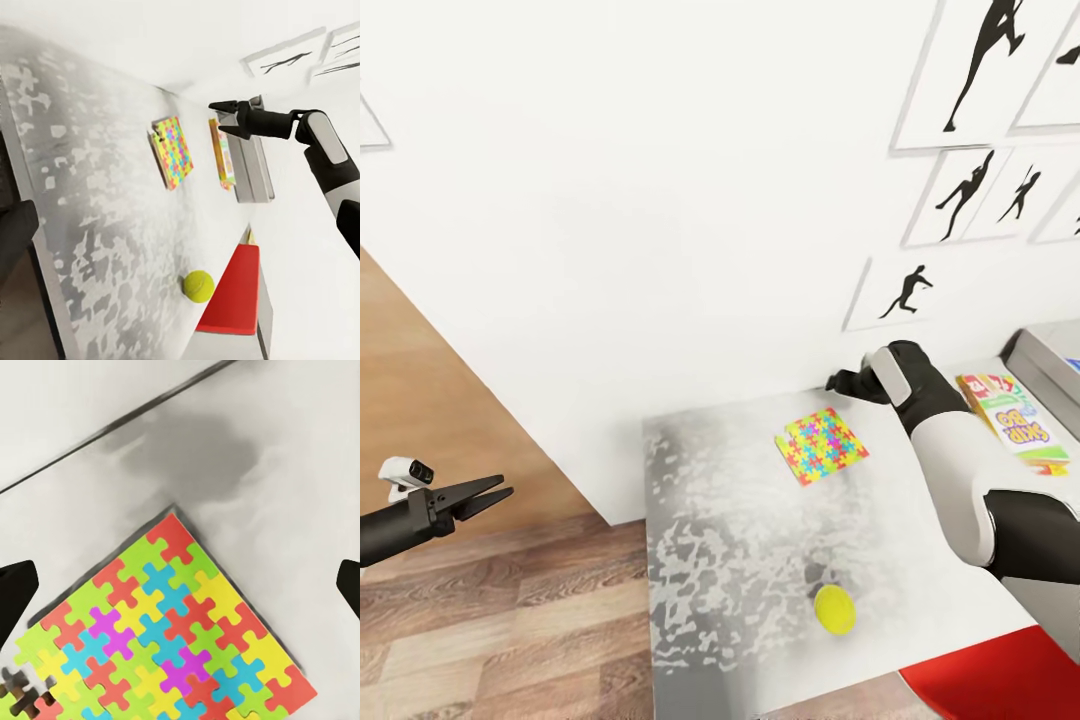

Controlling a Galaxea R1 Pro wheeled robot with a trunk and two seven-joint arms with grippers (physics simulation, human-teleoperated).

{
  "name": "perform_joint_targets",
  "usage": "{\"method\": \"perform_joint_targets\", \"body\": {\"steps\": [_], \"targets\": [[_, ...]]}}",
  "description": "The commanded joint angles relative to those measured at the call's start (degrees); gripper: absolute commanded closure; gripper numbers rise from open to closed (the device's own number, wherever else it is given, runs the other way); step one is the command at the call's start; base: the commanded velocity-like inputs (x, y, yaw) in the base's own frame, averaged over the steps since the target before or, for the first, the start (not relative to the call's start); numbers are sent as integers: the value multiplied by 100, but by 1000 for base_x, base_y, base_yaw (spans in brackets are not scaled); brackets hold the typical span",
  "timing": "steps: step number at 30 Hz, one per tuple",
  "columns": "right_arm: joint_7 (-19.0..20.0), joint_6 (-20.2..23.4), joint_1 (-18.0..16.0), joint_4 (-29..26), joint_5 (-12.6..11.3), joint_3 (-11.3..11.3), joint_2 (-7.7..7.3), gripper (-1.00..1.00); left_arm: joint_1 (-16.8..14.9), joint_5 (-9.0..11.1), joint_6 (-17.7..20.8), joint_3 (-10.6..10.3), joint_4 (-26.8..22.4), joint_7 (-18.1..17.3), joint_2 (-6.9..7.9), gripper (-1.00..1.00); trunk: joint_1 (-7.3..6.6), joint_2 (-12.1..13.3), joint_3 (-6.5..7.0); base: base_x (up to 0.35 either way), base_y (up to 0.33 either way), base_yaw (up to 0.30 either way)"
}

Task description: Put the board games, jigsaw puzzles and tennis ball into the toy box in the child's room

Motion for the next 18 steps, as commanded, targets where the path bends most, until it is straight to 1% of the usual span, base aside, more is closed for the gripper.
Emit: {"method": "perform_joint_targets", "body": {"steps": [1,8,10,18], "targets": [[-54,-18,-4,-5,-61,-7,22,-100,-4,-10,19,2,0,-22,1,-100,3,-11,-19,0,0,0],[-60,-76,-136,1,-63,-5,150,-100,-4,-10,15,2,1,-22,1,-100,3,-11,-84,0,0,0],[-60,-81,-175,2,-63,-4,207,-100,-4,-10,14,2,1,-22,1,-100,3,-11,-103,0,0,0],[-62,-83,-279,3,-57,-2,293,-100,-4,-10,14,2,1,-22,1,-100,3,-11,-178,0,0,0]]}}
